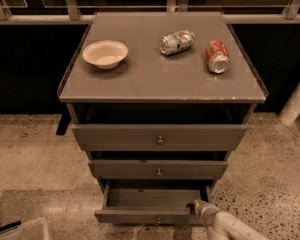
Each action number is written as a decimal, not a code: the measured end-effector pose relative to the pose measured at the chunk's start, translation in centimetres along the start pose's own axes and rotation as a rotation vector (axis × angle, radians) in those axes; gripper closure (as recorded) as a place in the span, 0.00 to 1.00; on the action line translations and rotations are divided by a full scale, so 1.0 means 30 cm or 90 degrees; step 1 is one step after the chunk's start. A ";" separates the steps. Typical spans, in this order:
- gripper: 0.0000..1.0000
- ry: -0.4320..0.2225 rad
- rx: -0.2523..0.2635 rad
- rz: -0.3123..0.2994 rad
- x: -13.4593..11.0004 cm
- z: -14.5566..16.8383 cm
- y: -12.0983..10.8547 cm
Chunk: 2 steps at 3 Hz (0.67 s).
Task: Open bottom drawer
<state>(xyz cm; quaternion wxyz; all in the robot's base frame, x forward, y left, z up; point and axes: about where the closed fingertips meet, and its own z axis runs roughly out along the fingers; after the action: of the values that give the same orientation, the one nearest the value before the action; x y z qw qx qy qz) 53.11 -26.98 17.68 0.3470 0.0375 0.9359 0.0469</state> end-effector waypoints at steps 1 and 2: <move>1.00 0.016 -0.005 0.022 0.059 -0.021 -0.024; 1.00 0.016 -0.005 0.022 0.058 -0.024 -0.023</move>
Offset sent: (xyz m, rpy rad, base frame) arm -0.0465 -0.0103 -0.0218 0.0954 0.0684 -0.0394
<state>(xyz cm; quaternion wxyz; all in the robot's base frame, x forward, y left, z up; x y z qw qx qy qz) 51.31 -27.55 17.03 0.3343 0.0519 0.9393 0.0575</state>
